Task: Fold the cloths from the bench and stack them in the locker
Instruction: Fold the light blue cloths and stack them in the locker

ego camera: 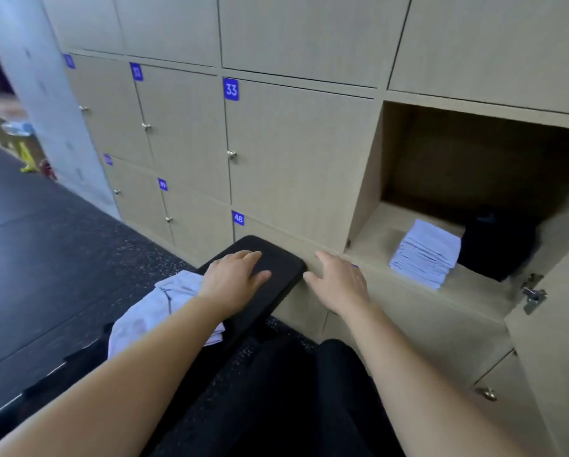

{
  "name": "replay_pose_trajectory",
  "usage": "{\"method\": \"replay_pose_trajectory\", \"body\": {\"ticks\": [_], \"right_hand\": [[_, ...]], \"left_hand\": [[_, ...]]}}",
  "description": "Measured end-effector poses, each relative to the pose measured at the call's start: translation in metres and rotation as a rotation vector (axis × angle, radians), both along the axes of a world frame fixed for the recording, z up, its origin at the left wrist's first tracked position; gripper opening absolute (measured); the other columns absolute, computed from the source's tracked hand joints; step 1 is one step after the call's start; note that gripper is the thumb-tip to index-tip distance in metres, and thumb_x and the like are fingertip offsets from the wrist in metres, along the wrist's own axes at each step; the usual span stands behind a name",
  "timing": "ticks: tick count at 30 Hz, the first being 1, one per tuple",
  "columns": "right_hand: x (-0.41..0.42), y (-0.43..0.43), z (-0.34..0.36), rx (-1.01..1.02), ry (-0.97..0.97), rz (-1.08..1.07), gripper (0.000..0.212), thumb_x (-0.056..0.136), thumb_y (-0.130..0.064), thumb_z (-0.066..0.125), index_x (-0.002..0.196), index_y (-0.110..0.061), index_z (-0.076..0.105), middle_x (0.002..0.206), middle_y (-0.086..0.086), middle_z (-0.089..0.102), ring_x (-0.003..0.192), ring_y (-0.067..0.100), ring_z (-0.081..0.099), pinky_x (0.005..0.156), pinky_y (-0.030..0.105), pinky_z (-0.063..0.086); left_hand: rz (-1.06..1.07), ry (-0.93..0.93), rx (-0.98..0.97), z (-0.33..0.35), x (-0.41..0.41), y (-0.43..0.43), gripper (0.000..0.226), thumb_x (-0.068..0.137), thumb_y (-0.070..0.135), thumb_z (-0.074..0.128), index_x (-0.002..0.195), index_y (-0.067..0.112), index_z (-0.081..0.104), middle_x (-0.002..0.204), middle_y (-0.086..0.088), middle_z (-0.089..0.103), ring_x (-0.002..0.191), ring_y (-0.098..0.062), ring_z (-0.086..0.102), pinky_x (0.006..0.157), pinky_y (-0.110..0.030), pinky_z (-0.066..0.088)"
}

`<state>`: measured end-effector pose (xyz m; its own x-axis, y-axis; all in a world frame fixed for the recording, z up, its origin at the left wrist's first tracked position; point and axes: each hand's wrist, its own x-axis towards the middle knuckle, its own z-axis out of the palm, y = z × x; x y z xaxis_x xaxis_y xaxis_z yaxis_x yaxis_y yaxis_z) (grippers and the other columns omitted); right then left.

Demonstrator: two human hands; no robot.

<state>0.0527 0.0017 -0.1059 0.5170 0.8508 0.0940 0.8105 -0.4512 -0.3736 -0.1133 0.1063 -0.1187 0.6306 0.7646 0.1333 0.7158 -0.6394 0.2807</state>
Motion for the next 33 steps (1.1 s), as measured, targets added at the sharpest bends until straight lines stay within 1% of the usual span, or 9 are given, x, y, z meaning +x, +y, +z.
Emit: {"method": "replay_pose_trajectory", "body": {"ticks": [8,9,11,13,16,21,24,29,33], "right_hand": [[-0.084,0.031,-0.054,-0.094,0.046,0.211,0.051,0.096,-0.037,0.048,0.143,-0.018,0.041,0.144,0.001,0.047,0.133,0.022,0.043,0.103,0.034,0.035],[-0.094,0.036,-0.060,-0.093,0.050,0.248,0.043,0.096,-0.035,0.049,0.135,-0.019,0.048,0.137,0.000,0.053,0.128,0.023,0.046,0.100,0.034,0.037],[-0.109,0.048,-0.075,-0.088,0.046,0.299,0.009,0.092,-0.033,0.050,0.098,-0.026,0.054,0.107,-0.004,0.061,0.109,0.024,0.055,0.085,0.035,0.040],[-0.121,0.062,-0.086,-0.082,0.056,0.341,0.016,0.090,-0.030,0.050,0.078,-0.025,0.041,0.088,-0.005,0.057,0.094,0.023,0.055,0.076,0.033,0.036],[-0.128,0.083,-0.098,-0.063,0.038,0.384,0.008,0.091,-0.027,0.049,0.092,-0.019,0.049,0.092,0.000,0.061,0.093,0.024,0.055,0.076,0.034,0.036],[-0.123,0.123,-0.117,-0.070,0.016,0.382,0.016,0.091,-0.024,0.047,0.079,-0.016,0.042,0.078,-0.005,0.051,0.079,0.022,0.046,0.072,0.035,0.035],[-0.116,0.149,-0.132,-0.079,-0.010,0.361,0.021,0.096,-0.026,0.043,0.077,-0.017,0.044,0.084,-0.003,0.059,0.087,0.025,0.055,0.071,0.036,0.034],[-0.101,0.190,-0.147,-0.140,-0.042,0.340,0.030,0.099,-0.026,0.039,0.114,-0.015,0.062,0.115,0.001,0.064,0.108,0.025,0.055,0.089,0.036,0.040],[-0.098,0.217,-0.161,-0.148,-0.045,0.319,0.030,0.099,-0.029,0.040,0.113,-0.016,0.064,0.111,0.001,0.065,0.105,0.023,0.054,0.088,0.035,0.041]], "left_hand": [[0.201,0.041,-0.089,-0.053,-0.121,0.003,0.050,0.100,0.048,0.041,0.140,0.019,0.048,0.143,0.001,0.052,0.129,-0.019,0.049,0.102,-0.031,0.037],[0.224,0.045,-0.092,-0.058,-0.133,0.005,0.051,0.100,0.048,0.041,0.142,0.020,0.046,0.145,0.002,0.049,0.132,-0.018,0.046,0.104,-0.031,0.035],[0.267,0.041,-0.099,-0.068,-0.154,0.012,0.051,0.100,0.048,0.041,0.144,0.020,0.044,0.148,0.004,0.046,0.135,-0.016,0.043,0.108,-0.030,0.032],[0.299,0.037,-0.103,-0.077,-0.167,0.022,0.051,0.100,0.048,0.041,0.144,0.021,0.045,0.148,0.005,0.046,0.135,-0.016,0.043,0.109,-0.031,0.032],[0.327,0.014,-0.120,-0.087,-0.175,0.040,0.049,0.100,0.046,0.043,0.142,0.020,0.047,0.146,0.004,0.049,0.134,-0.017,0.045,0.108,-0.032,0.034],[0.350,-0.008,-0.155,-0.106,-0.163,0.076,0.043,0.100,0.042,0.045,0.138,0.022,0.052,0.138,0.004,0.056,0.128,-0.019,0.049,0.104,-0.032,0.034],[0.364,-0.031,-0.188,-0.121,-0.150,0.098,0.037,0.100,0.040,0.047,0.131,0.023,0.059,0.129,0.004,0.062,0.121,-0.019,0.054,0.101,-0.033,0.037],[0.408,-0.079,-0.230,-0.144,-0.125,0.123,0.023,0.097,0.035,0.052,0.102,0.022,0.070,0.102,-0.001,0.068,0.102,-0.024,0.059,0.089,-0.035,0.041],[0.468,-0.015,-0.184,-0.159,-0.107,0.130,0.028,0.096,0.037,0.049,0.088,0.021,0.070,0.093,0.001,0.067,0.096,-0.025,0.058,0.082,-0.034,0.035]]}}
